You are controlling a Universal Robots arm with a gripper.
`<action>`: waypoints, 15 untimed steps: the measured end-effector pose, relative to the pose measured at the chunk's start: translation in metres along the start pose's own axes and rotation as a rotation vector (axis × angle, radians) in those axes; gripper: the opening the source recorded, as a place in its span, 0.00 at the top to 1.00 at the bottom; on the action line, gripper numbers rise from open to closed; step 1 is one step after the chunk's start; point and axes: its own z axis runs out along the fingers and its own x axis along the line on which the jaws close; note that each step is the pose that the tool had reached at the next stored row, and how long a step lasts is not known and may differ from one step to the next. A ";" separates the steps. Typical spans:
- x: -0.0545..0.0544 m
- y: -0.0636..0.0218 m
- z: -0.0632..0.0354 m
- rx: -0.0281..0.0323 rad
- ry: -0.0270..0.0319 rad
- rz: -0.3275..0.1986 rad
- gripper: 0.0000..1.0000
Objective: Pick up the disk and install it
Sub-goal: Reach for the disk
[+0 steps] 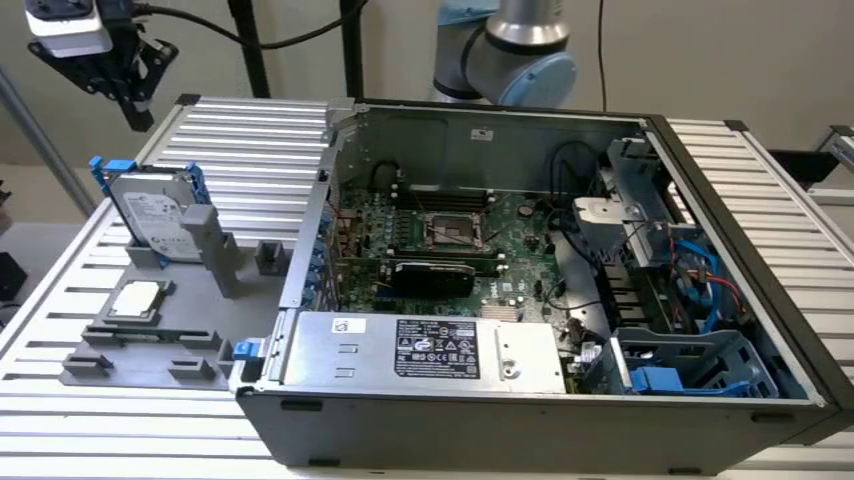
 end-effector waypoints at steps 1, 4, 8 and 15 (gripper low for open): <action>0.005 -0.0004 0.0007 0.0007 0.0010 0.000 1.00; 0.018 -0.0015 0.0029 0.0031 0.0043 0.000 1.00; 0.032 -0.0033 0.0057 0.0076 0.0105 0.001 1.00; 0.034 -0.0205 0.0055 0.0168 0.0157 0.001 1.00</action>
